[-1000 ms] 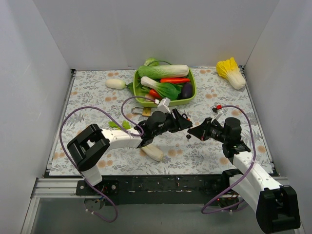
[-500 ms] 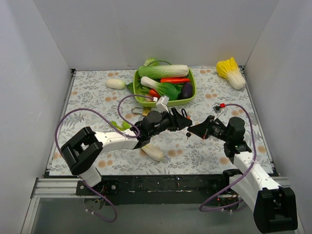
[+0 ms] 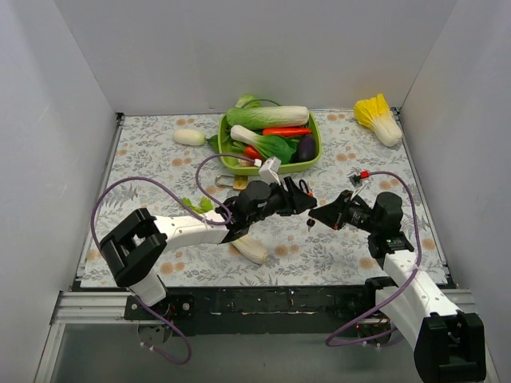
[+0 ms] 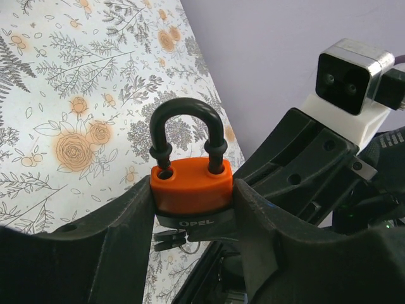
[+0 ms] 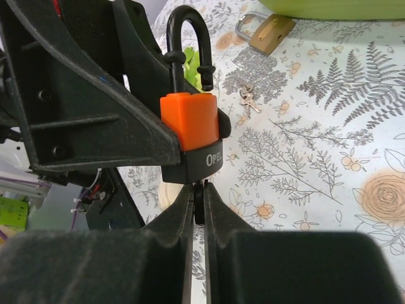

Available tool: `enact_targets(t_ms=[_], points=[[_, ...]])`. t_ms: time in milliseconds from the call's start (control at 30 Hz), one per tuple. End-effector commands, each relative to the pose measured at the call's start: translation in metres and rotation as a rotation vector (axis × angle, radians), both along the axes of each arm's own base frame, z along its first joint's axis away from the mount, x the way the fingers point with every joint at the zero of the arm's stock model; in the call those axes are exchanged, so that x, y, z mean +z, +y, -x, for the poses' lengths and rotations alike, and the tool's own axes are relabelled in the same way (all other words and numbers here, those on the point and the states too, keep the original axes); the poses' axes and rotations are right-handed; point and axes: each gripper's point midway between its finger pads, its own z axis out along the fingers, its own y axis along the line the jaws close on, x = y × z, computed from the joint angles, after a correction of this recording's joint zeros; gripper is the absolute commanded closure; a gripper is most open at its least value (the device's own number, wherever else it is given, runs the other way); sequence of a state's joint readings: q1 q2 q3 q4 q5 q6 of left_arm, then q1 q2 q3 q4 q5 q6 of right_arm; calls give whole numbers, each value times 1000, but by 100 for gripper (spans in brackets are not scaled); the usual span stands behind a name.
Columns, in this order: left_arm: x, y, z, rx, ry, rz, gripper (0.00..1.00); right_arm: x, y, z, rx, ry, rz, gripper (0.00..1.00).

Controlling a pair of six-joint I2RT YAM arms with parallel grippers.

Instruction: Unlock with the key

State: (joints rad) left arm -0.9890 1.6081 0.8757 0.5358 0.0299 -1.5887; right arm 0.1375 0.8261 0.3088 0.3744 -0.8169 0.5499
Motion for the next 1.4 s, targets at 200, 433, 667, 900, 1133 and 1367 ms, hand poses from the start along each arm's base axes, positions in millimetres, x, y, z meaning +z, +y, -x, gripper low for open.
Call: enact_targets(t_ms=[200,433,667,900,1133,1367], points=[[-8,-14,38,-179,129,-143,100,26,-30,-39,-228,-183,63,42],[-15,25,6,-155,78,-229,100,19,-31,-21,-228,-178,63,31],[19,56,23,-419,-104,-213,100,78,-13,-2,-58,-306,0,24],[48,86,85,-811,-257,-93,100,108,1,1,114,-398,17,24],[48,104,101,-958,-259,-16,100,132,7,4,203,-467,25,23],[45,110,109,-1002,-236,14,100,130,38,24,354,-471,-13,23]])
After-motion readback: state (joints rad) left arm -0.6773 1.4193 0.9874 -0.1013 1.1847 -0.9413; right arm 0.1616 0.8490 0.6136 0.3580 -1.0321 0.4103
